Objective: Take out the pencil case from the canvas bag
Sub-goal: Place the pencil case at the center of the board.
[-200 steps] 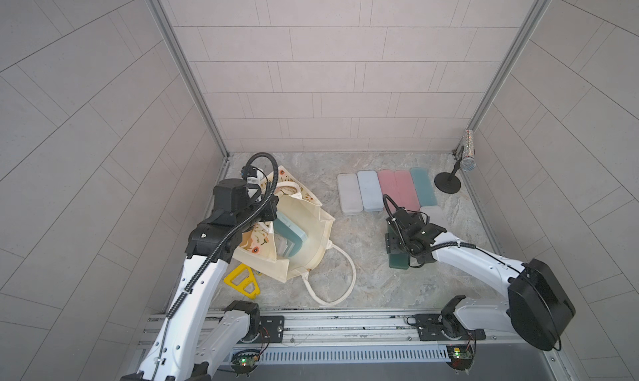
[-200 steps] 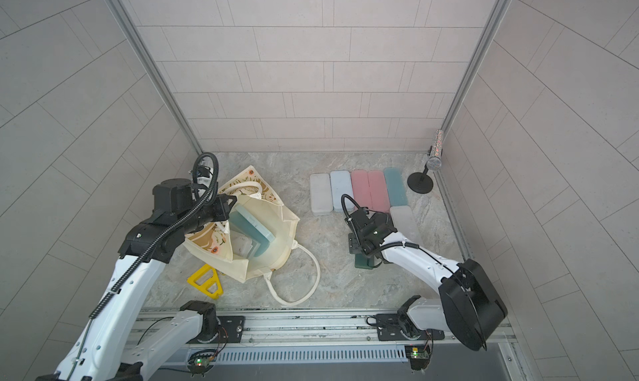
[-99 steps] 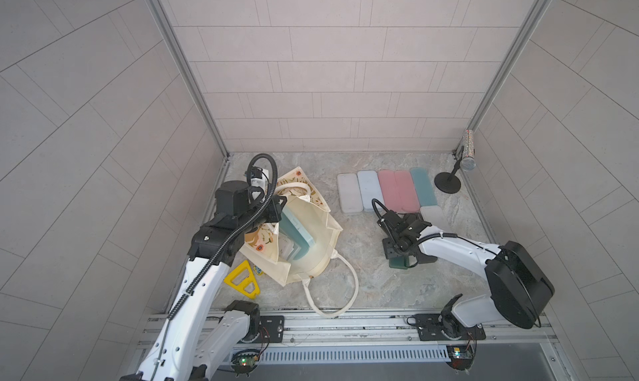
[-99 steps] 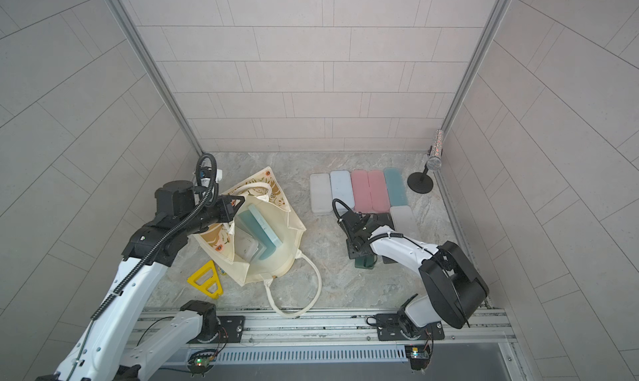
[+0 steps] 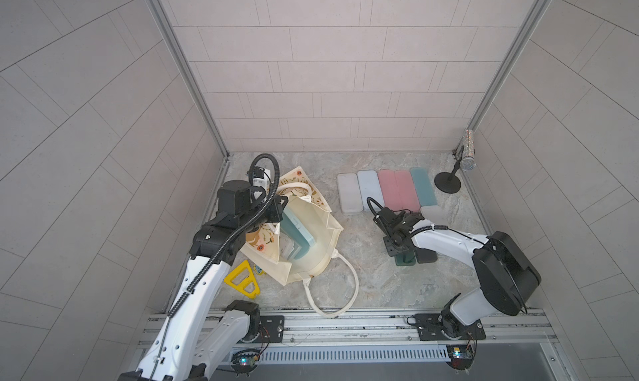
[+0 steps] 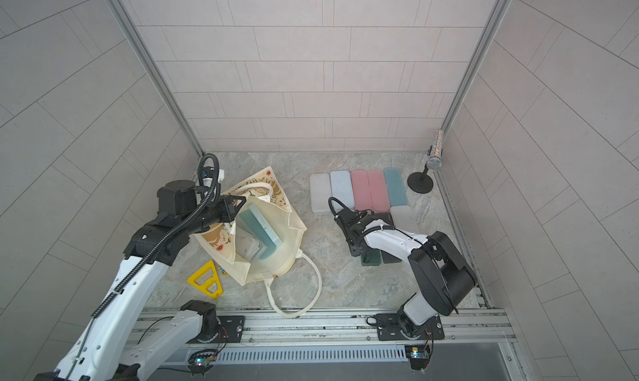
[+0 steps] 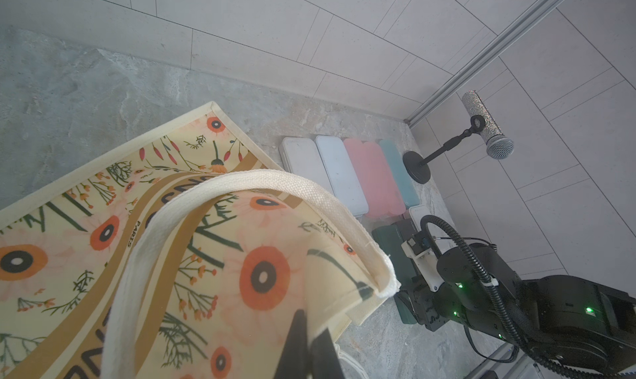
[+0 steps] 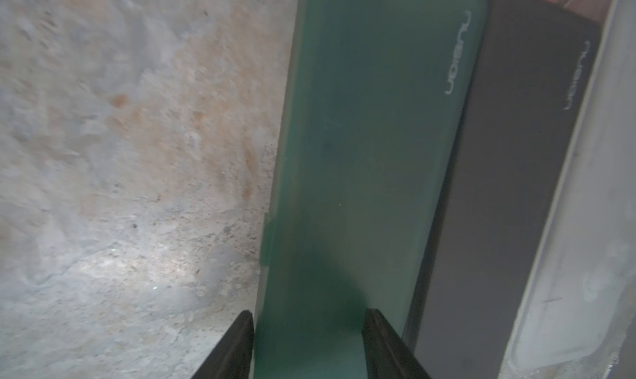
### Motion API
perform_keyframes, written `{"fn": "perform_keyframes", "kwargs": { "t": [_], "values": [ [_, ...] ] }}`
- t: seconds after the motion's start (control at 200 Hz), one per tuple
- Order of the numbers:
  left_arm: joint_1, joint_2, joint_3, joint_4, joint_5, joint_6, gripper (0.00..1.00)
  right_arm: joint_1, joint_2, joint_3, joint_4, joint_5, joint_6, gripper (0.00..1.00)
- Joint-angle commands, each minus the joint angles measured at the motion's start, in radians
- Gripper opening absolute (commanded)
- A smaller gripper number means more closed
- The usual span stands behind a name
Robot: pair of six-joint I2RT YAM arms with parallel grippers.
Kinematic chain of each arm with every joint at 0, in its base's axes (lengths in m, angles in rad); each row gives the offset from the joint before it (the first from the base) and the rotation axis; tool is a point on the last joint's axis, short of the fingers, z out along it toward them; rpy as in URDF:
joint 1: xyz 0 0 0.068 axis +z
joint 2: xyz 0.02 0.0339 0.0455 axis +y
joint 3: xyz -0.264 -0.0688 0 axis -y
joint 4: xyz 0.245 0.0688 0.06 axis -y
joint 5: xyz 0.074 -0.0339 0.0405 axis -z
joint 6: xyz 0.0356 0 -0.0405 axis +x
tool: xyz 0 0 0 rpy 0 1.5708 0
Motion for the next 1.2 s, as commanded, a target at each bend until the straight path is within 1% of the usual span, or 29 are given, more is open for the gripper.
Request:
{"fn": "perform_keyframes", "kwargs": {
  "t": [0.0, 0.3, 0.385, 0.43, 0.485, 0.555, 0.61, 0.65, 0.766, 0.806, 0.826, 0.871, 0.881, 0.986, 1.091, 1.146, 1.196],
  "values": [
    [-0.006, -0.001, 0.032, 0.086, 0.009, 0.006, 0.0, -0.017, 0.01, 0.002, -0.042, 0.044, -0.029, 0.53],
    [-0.011, 0.008, 0.038, 0.079, 0.004, 0.008, 0.0, -0.026, 0.027, 0.005, -0.009, 0.044, -0.033, 0.53],
    [-0.009, 0.01, 0.045, 0.073, -0.003, 0.009, 0.0, -0.026, 0.009, 0.009, 0.016, 0.003, -0.042, 0.54],
    [-0.009, 0.013, 0.055, 0.068, -0.006, 0.013, 0.0, -0.024, -0.02, 0.009, 0.028, -0.023, -0.044, 0.56],
    [-0.008, 0.02, 0.073, 0.056, -0.019, 0.024, 0.0, -0.02, -0.072, 0.006, 0.042, -0.03, -0.043, 0.61],
    [-0.008, 0.034, 0.11, 0.031, -0.045, 0.048, 0.0, -0.015, -0.164, -0.008, 0.06, 0.01, -0.034, 0.66],
    [-0.008, 0.048, 0.145, 0.01, -0.067, 0.069, 0.0, -0.014, -0.258, -0.04, 0.099, 0.041, -0.02, 0.68],
    [-0.008, 0.059, 0.17, -0.005, -0.081, 0.082, 0.0, -0.013, -0.336, -0.076, 0.151, 0.039, -0.02, 0.7],
    [-0.008, 0.091, 0.232, -0.036, -0.112, 0.118, 0.0, -0.015, -0.529, -0.206, 0.361, -0.043, -0.035, 0.71],
    [-0.008, 0.097, 0.248, -0.045, -0.126, 0.125, 0.0, -0.018, -0.574, -0.233, 0.402, -0.067, -0.032, 0.77],
    [-0.008, 0.102, 0.256, -0.049, -0.13, 0.129, 0.0, -0.018, -0.592, -0.237, 0.421, -0.089, -0.039, 0.82],
    [-0.008, 0.107, 0.273, -0.058, -0.14, 0.138, 0.0, -0.019, -0.628, -0.293, 0.472, -0.116, -0.05, 0.98],
    [-0.008, 0.11, 0.276, -0.059, -0.141, 0.14, 0.0, -0.02, -0.636, -0.301, 0.483, -0.119, -0.051, 0.99],
    [-0.008, 0.123, 0.3, -0.078, -0.152, 0.156, 0.0, -0.021, -0.687, -0.358, 0.579, -0.135, -0.035, 1.0],
    [-0.008, 0.139, 0.317, -0.091, -0.159, 0.165, 0.0, -0.019, -0.684, -0.36, 0.657, -0.233, -0.063, 1.0],
    [-0.008, 0.146, 0.322, -0.093, -0.161, 0.169, 0.0, 0.007, -0.675, -0.36, 0.707, -0.262, -0.069, 1.0],
    [-0.008, 0.153, 0.33, -0.096, -0.157, 0.17, 0.0, 0.058, -0.665, -0.351, 0.736, -0.244, -0.086, 1.0]
  ]
}}
